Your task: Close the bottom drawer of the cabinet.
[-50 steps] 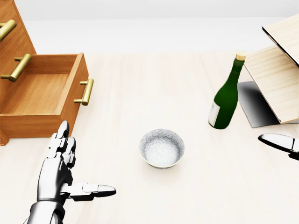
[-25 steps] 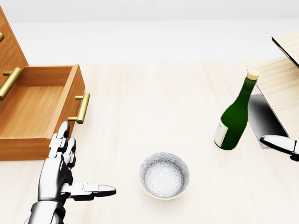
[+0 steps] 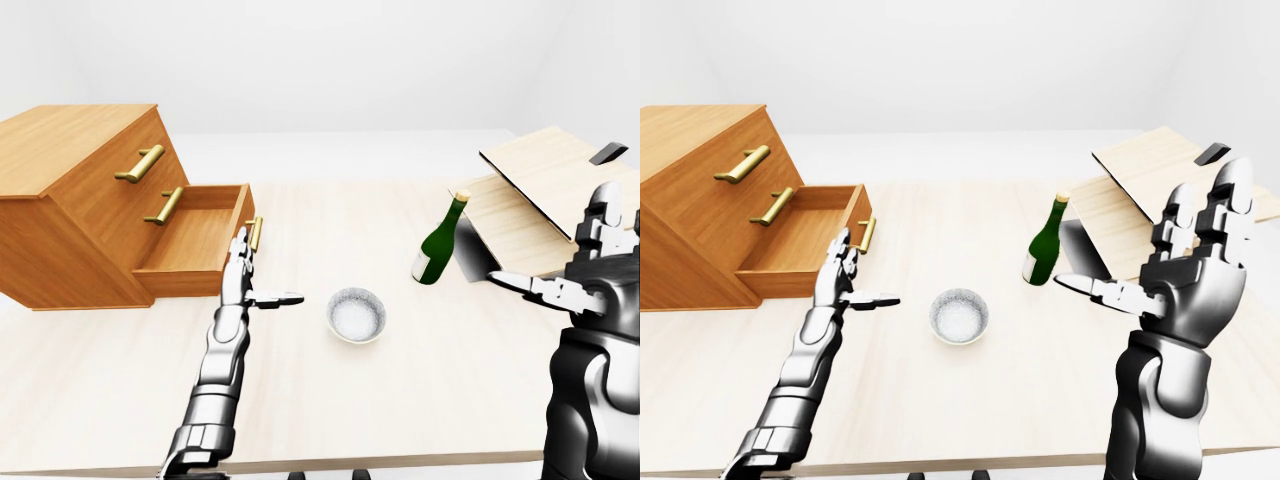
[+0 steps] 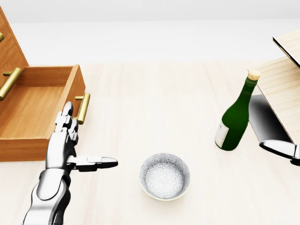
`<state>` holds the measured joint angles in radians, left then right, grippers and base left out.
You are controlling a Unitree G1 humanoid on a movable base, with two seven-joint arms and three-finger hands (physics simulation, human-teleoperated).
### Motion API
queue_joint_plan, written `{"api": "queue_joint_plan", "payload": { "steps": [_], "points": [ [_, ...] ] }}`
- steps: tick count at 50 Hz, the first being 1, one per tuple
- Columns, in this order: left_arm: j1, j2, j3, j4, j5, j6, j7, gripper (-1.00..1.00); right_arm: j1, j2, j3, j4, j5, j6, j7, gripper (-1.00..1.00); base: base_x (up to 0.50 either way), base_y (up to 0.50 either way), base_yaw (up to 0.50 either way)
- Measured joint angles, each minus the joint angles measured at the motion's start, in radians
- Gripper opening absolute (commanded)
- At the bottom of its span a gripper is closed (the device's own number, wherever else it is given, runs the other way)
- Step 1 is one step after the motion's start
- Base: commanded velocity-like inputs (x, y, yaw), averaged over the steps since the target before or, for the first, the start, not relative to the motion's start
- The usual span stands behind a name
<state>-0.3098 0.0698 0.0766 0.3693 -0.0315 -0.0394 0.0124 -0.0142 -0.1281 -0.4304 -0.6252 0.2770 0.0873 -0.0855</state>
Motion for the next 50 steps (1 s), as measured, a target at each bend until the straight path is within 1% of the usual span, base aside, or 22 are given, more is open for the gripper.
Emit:
{"api": "queue_joint_plan", "payload": {
  "steps": [7,10,18,25,36,50],
  "points": [
    [-0.091,0.016,0.005,0.125,-0.003,-0.03,0.011,1.0,0.0,0.0,0.003,-0.003,-0.003,0.0,0.011,1.0,0.0,0.0,0.0],
    [-0.131,0.022,0.007,0.188,-0.003,-0.048,0.015,1.0,0.001,0.001,0.004,-0.005,-0.003,0.0,0.015,1.0,0.0,0.0,0.0],
    [-0.245,0.043,0.015,0.401,-0.001,-0.048,0.027,1.0,0.001,0.002,0.006,-0.008,-0.006,0.0,0.022,1.0,0.0,0.0,0.0],
    [-0.308,0.056,0.019,0.545,0.003,-0.048,0.039,1.0,0.002,0.003,0.008,-0.009,-0.009,0.0,0.026,1.0,0.0,0.0,0.0],
    [-0.353,0.065,0.027,0.696,0.005,-0.048,0.051,1.0,0.004,0.005,0.01,-0.003,-0.014,0.0,0.032,1.0,0.0,0.0,0.0],
    [-0.385,0.089,0.045,0.754,-0.021,-0.048,0.061,1.0,0.006,0.008,0.017,0.012,-0.025,0.0,0.038,1.0,0.0,0.0,0.0]
  ]
}}
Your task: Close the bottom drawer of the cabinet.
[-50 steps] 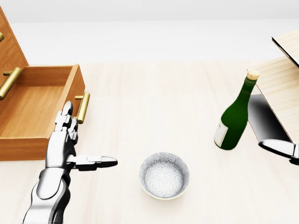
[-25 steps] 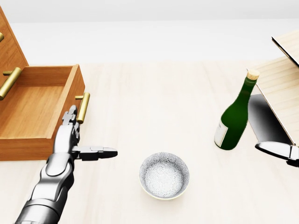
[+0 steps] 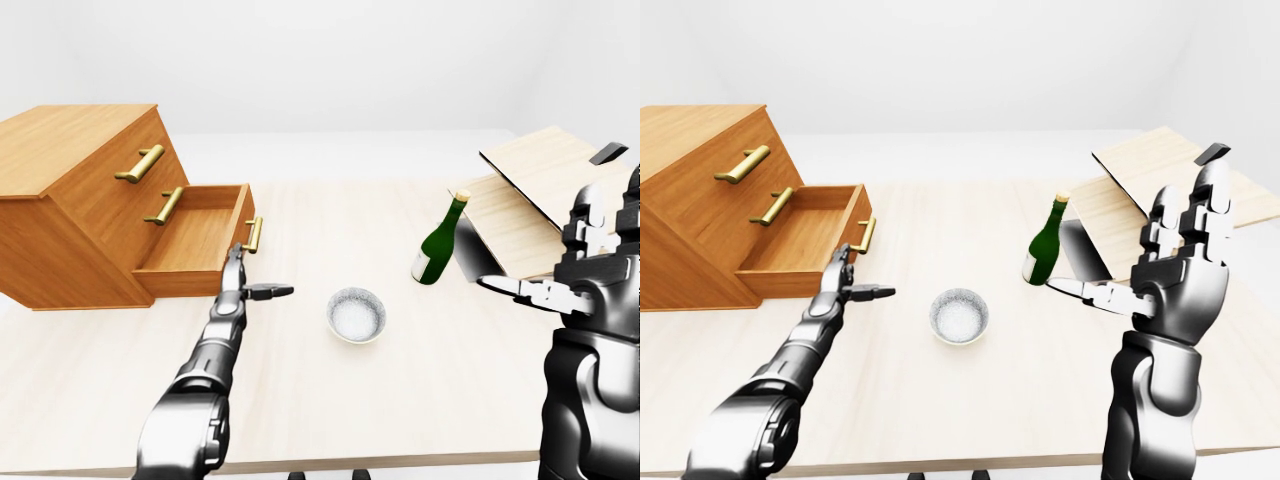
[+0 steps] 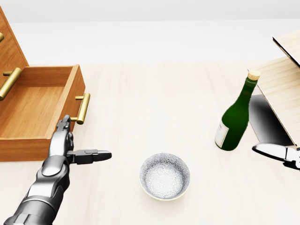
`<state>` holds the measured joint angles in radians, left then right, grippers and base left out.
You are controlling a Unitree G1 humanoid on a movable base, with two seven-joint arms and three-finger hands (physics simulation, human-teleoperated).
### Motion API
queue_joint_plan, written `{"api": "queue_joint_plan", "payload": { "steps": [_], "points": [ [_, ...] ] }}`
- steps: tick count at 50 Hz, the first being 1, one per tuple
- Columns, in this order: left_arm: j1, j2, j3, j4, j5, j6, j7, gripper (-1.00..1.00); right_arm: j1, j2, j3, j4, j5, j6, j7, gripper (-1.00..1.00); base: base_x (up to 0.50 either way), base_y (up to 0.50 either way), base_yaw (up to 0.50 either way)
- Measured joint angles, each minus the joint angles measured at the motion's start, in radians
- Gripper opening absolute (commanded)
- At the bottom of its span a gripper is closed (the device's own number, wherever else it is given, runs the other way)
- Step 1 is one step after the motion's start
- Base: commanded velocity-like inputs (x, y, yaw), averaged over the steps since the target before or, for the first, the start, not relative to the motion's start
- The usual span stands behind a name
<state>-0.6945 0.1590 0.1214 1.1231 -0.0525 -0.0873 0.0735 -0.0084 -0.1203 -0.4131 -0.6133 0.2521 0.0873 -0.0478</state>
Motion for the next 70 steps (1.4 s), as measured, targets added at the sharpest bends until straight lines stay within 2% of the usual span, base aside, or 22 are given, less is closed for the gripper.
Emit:
{"api": "queue_joint_plan", "payload": {
  "steps": [21,44,48,52,55,62,70],
  "points": [
    [-0.021,0.036,0.013,0.022,-0.064,0.0,0.012,1.0,0.001,0.0,0.002,0.002,-0.003,0.0,0.005,1.0,0.0,0.0,0.0],
    [-0.047,0.081,0.029,0.08,-0.077,0.0,0.076,1.0,-0.003,-0.001,0.002,-0.004,0.0,0.0,0.003,1.0,0.0,0.0,0.0],
    [-0.051,0.097,0.04,0.092,-0.099,0.0,0.107,1.0,-0.003,0.0,0.003,-0.004,-0.001,0.0,0.003,1.0,0.0,0.0,0.0],
    [-0.073,0.076,0.096,0.115,-0.11,0.0,0.315,1.0,-0.002,0.0,0.002,-0.004,0.0,0.0,0.003,1.0,0.0,0.0,0.0],
    [-0.074,0.083,0.115,0.13,-0.134,0.0,0.45,1.0,-0.002,0.0,0.002,-0.005,0.0,0.0,0.002,1.0,0.0,0.0,0.0],
    [-0.066,0.169,0.154,0.157,-0.197,0.0,0.449,1.0,-0.003,-0.001,0.0,-0.01,0.002,0.0,0.001,1.0,0.0,0.0,0.0],
    [-0.065,0.172,0.136,0.157,-0.221,0.0,0.45,1.0,-0.003,-0.001,-0.001,-0.013,0.003,0.0,0.0,1.0,0.0,0.0,0.0]
  ]
}}
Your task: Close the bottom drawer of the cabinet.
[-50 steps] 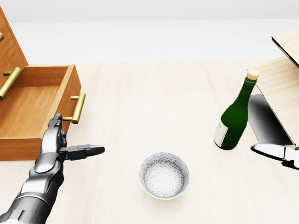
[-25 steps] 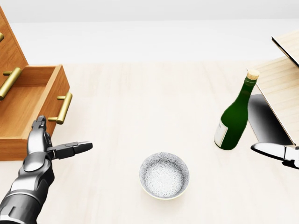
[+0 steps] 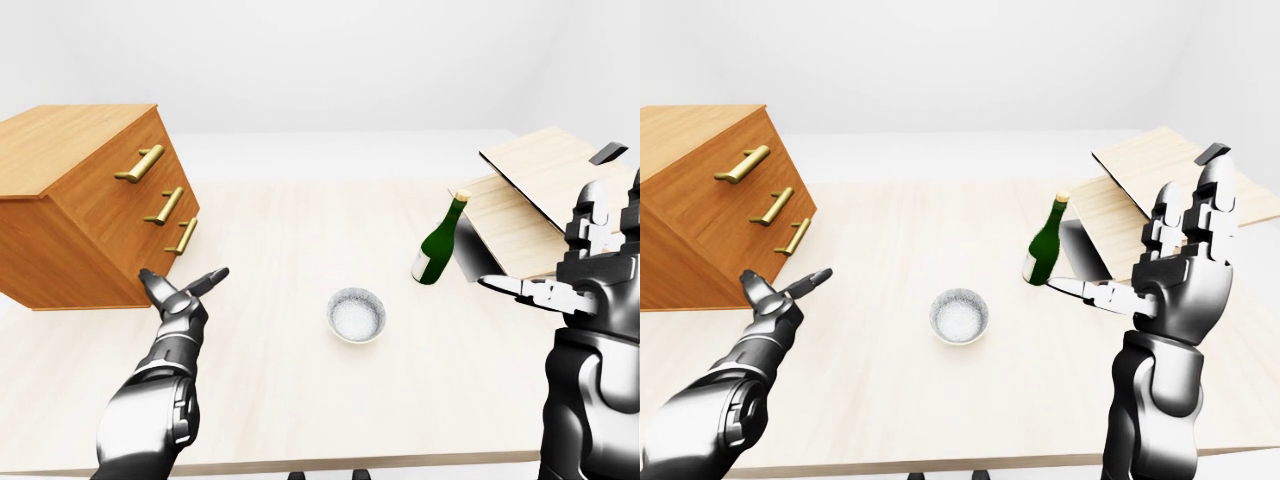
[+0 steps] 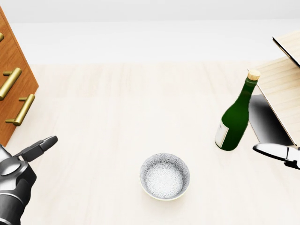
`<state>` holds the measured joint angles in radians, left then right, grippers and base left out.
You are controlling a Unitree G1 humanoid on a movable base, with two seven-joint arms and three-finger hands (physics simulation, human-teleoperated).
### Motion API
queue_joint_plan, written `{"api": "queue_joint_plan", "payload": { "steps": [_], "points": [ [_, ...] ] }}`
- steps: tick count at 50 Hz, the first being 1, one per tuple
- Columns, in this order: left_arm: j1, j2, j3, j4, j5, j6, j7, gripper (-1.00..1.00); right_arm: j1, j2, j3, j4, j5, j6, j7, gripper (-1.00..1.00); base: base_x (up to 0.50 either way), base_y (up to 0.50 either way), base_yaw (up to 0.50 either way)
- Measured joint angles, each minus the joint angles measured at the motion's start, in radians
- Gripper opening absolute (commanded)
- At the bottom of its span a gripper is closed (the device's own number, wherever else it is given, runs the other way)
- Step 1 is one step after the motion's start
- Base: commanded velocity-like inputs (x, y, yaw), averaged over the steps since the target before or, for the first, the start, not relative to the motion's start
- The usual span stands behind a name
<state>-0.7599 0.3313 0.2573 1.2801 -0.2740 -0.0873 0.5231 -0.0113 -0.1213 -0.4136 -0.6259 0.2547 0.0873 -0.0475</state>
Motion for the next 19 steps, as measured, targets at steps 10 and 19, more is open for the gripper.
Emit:
{"api": "queue_joint_plan", "payload": {
  "steps": [10,19],
  "points": [
    [0.002,0.001,-0.01,-0.006,-0.02,0.0,0.0,1.0,0.001,0.0,0.0,0.002,0.0,0.0,0.001,1.0,0.0,0.0,0.0],
    [0.003,0.001,-0.014,-0.008,-0.028,0.0,0.0,1.0,0.003,0.002,0.001,0.006,-0.001,0.0,0.002,1.0,0.0,0.0,0.0]
  ]
}}
